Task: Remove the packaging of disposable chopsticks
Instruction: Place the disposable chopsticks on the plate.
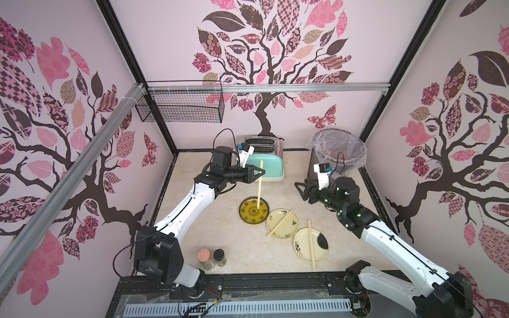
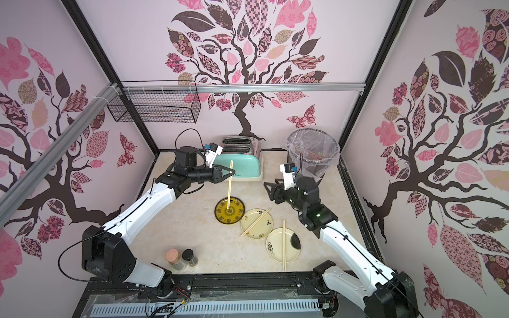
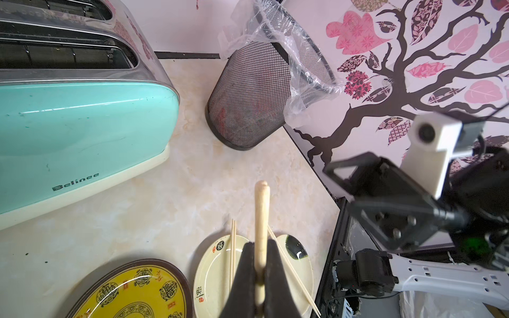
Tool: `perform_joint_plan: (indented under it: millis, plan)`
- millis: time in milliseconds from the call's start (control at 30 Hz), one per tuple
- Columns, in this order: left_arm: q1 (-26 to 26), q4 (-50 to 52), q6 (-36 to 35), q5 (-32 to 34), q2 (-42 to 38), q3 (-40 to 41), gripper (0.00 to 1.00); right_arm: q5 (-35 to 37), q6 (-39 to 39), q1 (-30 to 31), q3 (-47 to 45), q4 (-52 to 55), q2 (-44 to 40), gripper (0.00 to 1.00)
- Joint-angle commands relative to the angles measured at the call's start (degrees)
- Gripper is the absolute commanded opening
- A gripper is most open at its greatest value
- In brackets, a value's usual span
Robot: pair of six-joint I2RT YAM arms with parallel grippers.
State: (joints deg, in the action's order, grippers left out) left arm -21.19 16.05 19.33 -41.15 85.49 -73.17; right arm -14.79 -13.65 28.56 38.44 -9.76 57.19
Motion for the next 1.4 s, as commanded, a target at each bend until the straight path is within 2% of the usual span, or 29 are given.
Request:
perform_joint_plan:
  millis: [0, 67, 200, 333, 600, 1000, 1233, 1367]
  plan:
    - [0.27, 0.21, -2.02, 1.02, 0.72, -0.68, 0.00, -3.19, 3.99, 4.64, -7.40, -12.92, -0.30, 0.64]
    - [0.25, 0.78, -3.09, 2.26, 0.95, -0.50, 0.00, -5.64, 4.17, 4.94, -10.75, -17.33, 0.81, 0.64]
    - [-0.06, 7.25, -6.18, 7.10, 2.26, -0.81, 0.00, -5.83, 3.24, 5.10, -13.25, -19.78, 2.89, 0.62]
    - [-1.06, 9.12, -5.31, 11.06, 2.64, 2.48, 0.00, -7.89, 1.80, 5.35, -16.42, -23.20, 3.58, 0.63]
    - [-6.15, 18.42, -8.82, 21.80, 7.90, 1.93, 0.00, -7.36, 0.39, 6.37, -19.16, -30.43, 11.14, 0.63]
    - [-8.49, 23.42, -8.74, 29.95, 18.93, -3.81, 0.00, -5.59, 1.66, 8.62, -16.38, -27.34, 16.01, 0.63]
    - [-10.54, 25.33, -10.10, 35.80, 22.02, -5.59, 0.00, -4.90, 2.09, 9.06, -15.45, -25.54, 16.35, 0.64]
    - [-10.78, 25.36, -10.52, 36.31, 24.02, -6.67, 0.00, -5.26, 2.13, 9.13, -14.93, -24.91, 16.76, 0.64]
